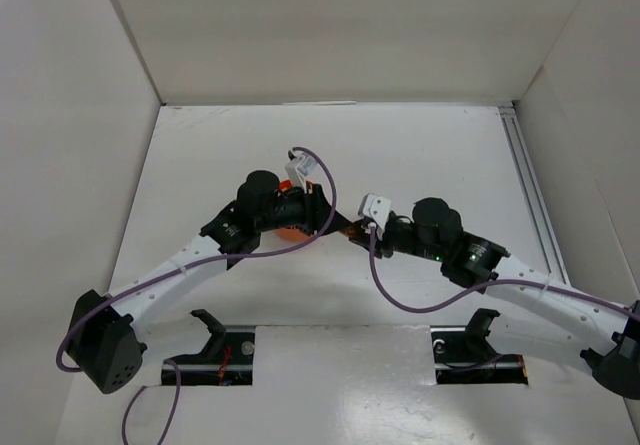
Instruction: Sort the legos into containers by color
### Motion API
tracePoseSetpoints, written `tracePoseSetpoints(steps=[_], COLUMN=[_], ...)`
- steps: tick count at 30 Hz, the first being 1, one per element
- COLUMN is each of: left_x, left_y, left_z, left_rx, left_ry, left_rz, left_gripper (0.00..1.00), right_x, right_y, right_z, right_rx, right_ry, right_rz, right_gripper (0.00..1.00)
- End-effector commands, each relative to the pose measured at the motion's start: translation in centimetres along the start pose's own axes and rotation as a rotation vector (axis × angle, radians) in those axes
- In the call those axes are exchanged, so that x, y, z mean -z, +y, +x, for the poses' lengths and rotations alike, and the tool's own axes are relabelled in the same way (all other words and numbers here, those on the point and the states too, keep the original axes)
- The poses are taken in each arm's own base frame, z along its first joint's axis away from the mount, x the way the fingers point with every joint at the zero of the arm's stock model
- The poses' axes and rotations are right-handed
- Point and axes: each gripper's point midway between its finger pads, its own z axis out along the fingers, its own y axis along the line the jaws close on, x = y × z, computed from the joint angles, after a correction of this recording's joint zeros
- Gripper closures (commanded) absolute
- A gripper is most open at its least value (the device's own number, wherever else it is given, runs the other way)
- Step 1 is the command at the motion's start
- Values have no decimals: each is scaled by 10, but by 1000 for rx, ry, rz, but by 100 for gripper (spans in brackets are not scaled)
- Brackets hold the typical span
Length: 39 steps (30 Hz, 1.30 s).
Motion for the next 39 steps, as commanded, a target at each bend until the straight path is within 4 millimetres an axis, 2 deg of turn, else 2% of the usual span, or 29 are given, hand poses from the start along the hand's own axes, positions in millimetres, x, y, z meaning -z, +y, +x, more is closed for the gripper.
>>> tracePoseSetpoints(steps=[1,6,8,10,11,13,20,24,25,27,30,31,32,34,35,36,37,39], left_x=[1,0,1,0,0,0,3,8,8,10,15,17,19,26,30,34,38,53], left_y=[-29,-29,-39,-42,-42,-40,-34,-37,-34,-32,-24,-14,-5,-1,12,16,20,49], left_z=[-21,-17,-16,-15,-15,-16,-34,-45,-47,-50,-65,-63,-69,-78,-78,-79,-83,-84], left_rx=[-56,-53,-67,-73,-73,-72,-77,-84,-91,-90,-96,-79,-80,-86,-75,-81,-78,-63], left_ry=[-49,-31,-19,-8,-8,-16,-82,-122,-136,-151,-210,-202,-230,-261,-272,-284,-299,-327], left_rz=[83,93,143,169,169,158,71,49,30,11,-72,-125,-187,-239,-304,-338,-375,-545], left_gripper=[68,68,68,74,87,100,100,100,100,100,100,100,100,100,100,100,100,100], right_x=[7,8,6,2,2,-1,0,3,3,0,-2,-4,-1,-5,-4,-6,-4,0], right_y=[-18,-27,-30,-31,-31,-29,-28,-29,-29,-27,-26,-29,-36,-38,-40,-44,-49,-61], right_z=[-38,-48,-48,-50,-50,-48,-46,-48,-48,-46,-44,-42,-46,-39,-44,-36,-37,-28], right_rx=[30,27,26,26,26,26,26,27,27,27,15,3,2,-14,-13,-28,-40,-61], right_ry=[-99,-134,-134,-134,-134,-129,-129,-137,-138,-132,-118,-103,-105,-64,-74,-44,-37,7], right_rz=[78,126,139,139,139,126,126,129,129,116,110,124,160,172,175,205,230,310], right_gripper=[82,82,82,82,82,81,79,64,56,51,34,32,24,23,18,13,11,9])
